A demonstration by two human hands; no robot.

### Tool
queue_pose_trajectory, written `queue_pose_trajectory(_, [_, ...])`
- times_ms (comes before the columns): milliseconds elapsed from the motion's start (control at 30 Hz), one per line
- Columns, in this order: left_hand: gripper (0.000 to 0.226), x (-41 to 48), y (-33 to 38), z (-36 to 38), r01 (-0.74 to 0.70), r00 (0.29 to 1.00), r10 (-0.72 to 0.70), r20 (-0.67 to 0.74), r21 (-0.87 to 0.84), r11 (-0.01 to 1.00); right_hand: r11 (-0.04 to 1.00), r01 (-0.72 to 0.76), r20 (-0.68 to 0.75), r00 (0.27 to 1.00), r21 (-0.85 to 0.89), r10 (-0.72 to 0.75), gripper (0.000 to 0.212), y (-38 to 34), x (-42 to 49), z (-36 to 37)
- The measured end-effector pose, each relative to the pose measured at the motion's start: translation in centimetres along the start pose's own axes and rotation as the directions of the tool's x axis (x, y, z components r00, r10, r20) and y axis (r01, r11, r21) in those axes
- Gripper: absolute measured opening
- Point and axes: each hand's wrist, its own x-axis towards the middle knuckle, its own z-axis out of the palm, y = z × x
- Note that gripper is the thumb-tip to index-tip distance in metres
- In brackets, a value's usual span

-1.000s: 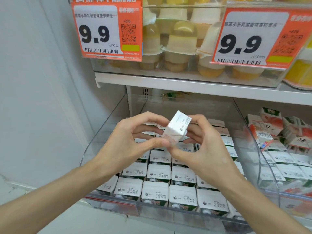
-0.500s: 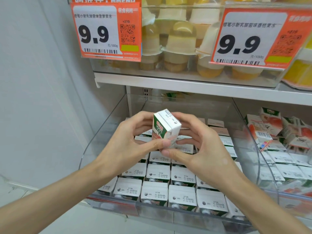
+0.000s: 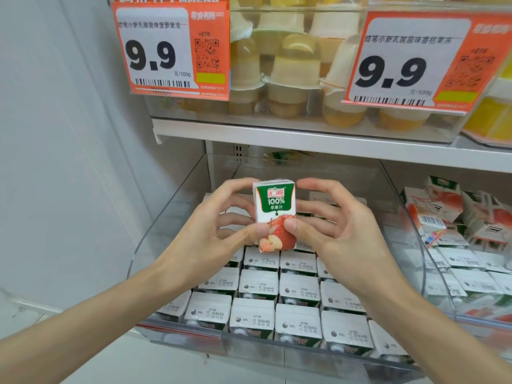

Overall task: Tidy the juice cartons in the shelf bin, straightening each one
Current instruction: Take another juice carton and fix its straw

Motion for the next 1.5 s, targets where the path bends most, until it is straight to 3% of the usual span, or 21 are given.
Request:
queue_pose_trajectory(67, [0.065,0.0,0.2,-0.1,0.0,1.0,0.0,-0.004,-0.043,0.999,0.999,-0.038,0.013,0.999,0.009,0.038,0.048,-0.2,0.0,-0.1])
queue_pose_trajectory(233, [0.041,0.1,0.6,-0.3,-0.043,0.996,0.046,0.072,-0.035,0.998,0.97,-0.177,0.055,0.984,0.169,0.17,0.029,-0.5,-0.1,-0.2])
queue_pose_trajectory(400, [0.042,-0.1,0.6,-0.1,-0.015,0.994,0.021,0.109,-0.058,0.998,0.959,-0.241,0.061,0.97,0.152,0.234,0.027,-0.5,-0.1,-0.1])
queue_pose_trajectory(600, [0.057,-0.1,0.7,-0.2,0.063,0.996,-0.054,0.076,-0.13,0.989,0.977,-0.196,0.068,0.979,0.08,0.191,0.054,-0.2,-0.4,0.0])
queue_pose_trajectory(700, [0.067,0.0,0.6,-0.2,0.1,0.992,-0.092,0.087,-0.096,0.99,0.988,-0.155,0.052,0.987,0.028,0.153,0.044,-0.4,-0.4,0.1])
queue_pose_trajectory(867, [0.048,0.0,0.0,-0.3,-0.021,1.0,0.02,0.01,0.047,0.999,0.996,-0.074,0.058,0.995,-0.055,0.077,0.038,-0.4,-0.5,0.1])
queue_pose_trajectory(1000, [0.04,-0.1,0.1,-0.2,-0.116,0.99,0.12,-0.067,0.064,0.991,0.994,0.004,0.071,0.997,-0.112,0.004,0.058,-0.5,-0.6,0.2])
queue_pose_trajectory(1167, [0.039,-0.1,0.0,0.6,-0.222,0.973,0.232,-0.015,0.233,0.947,0.994,0.044,0.024,0.999,-0.103,-0.041,0.059,-0.3,-0.6,0.7])
queue_pose_trajectory(1300, [0.05,0.3,0.0,1.0,-0.26,0.965,0.256,0.05,0.279,0.924,0.99,0.067,0.026,0.998,-0.12,-0.065,0.045,-0.4,-0.6,-0.1])
queue_pose_trajectory(1500, [0.044,0.9,-0.5,2.8,-0.217,0.976,0.209,0.059,0.207,0.954,0.984,0.081,0.057,0.996,-0.157,-0.072,0.055,-0.2,-0.5,-1.2])
